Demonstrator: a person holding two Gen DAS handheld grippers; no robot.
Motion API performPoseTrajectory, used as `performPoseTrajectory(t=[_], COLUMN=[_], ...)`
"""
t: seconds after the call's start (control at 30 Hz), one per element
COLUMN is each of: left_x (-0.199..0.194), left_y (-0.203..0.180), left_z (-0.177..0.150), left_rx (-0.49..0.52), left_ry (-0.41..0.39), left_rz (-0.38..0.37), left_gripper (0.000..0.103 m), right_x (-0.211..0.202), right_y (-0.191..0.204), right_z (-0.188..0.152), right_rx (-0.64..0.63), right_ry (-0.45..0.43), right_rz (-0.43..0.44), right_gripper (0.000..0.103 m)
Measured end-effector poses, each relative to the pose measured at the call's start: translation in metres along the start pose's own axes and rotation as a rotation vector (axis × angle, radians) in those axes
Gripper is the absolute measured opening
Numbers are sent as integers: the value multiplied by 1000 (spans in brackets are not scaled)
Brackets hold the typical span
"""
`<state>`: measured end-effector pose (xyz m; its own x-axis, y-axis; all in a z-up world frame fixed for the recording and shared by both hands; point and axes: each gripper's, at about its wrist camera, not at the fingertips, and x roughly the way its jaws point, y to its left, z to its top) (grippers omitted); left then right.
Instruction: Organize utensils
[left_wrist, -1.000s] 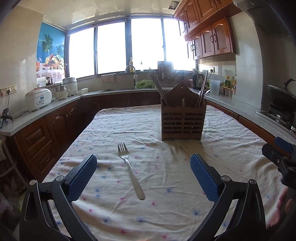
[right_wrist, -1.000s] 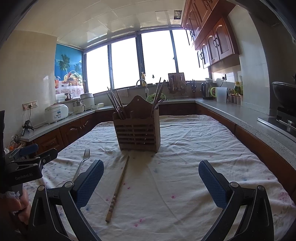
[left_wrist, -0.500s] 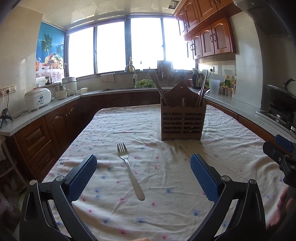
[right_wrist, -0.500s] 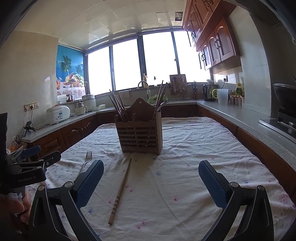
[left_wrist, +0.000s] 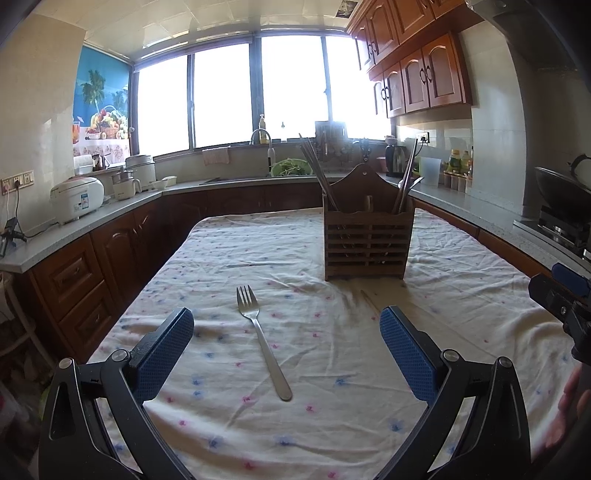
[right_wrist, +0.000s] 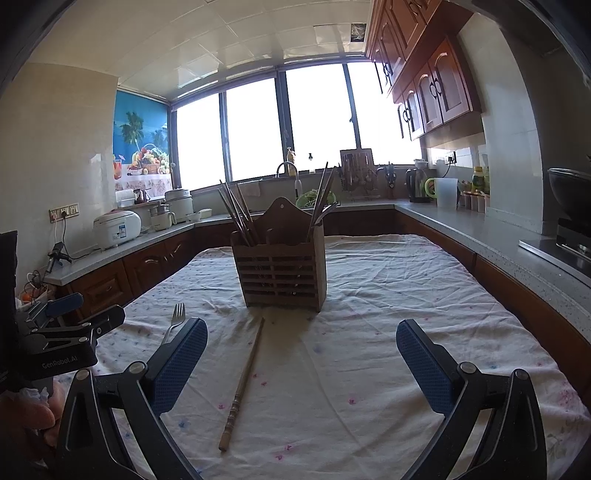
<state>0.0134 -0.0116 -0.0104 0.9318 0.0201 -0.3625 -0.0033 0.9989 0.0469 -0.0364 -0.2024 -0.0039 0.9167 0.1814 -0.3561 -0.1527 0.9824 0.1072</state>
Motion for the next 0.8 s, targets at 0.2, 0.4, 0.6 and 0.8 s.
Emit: performPoseTrajectory(t=[0.2,0.4,0.6,0.8], left_x=[2,6,8,9], left_y=[1,1,0,-1], left_z=[0,0,1,1], left_rx=[-2,-3,-2,0], left_ry=[9,20,22,20], left_rz=[-1,0,-5,-7], left_gripper=[103,103,103,103], right_x=[3,6,7,8], right_y=[1,0,-1,-1], right_z=[-1,-1,-1,-1], right_rx=[3,7,9,12], right_ry=[8,15,15,11], right_rz=[2,5,8,9], right_gripper=[103,103,103,103])
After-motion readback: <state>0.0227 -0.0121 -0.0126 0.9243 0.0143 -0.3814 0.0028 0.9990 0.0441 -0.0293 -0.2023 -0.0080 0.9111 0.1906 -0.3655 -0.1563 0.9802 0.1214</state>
